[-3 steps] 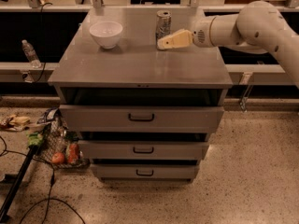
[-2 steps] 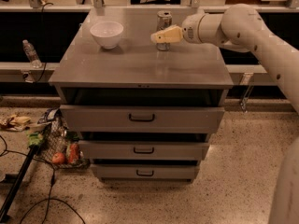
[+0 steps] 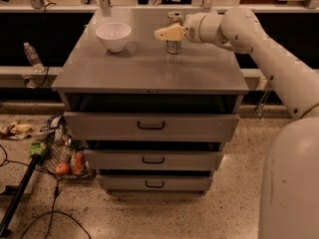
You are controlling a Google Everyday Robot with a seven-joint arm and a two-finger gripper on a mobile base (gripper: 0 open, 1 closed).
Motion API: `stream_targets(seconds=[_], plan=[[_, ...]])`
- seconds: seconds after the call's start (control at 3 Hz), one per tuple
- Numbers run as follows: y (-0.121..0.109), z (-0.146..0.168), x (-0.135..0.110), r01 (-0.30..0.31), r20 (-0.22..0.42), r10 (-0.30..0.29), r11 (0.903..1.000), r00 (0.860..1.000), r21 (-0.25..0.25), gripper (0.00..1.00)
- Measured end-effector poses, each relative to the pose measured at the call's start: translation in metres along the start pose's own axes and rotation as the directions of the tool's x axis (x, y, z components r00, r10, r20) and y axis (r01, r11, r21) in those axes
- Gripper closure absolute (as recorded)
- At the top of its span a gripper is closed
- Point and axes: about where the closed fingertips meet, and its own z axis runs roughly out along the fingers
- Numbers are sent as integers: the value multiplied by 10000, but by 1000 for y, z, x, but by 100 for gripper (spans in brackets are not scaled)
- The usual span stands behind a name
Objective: Place redbull can into white bowl
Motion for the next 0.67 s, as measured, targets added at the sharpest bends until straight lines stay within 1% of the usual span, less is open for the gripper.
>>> stream_targets(seconds=[0.33,0.67], plan=[[10,29,-5,31,295,-11,9976,9996,-698,49],[27,40,-25,24,741,84,9894,9972,-1451,72]])
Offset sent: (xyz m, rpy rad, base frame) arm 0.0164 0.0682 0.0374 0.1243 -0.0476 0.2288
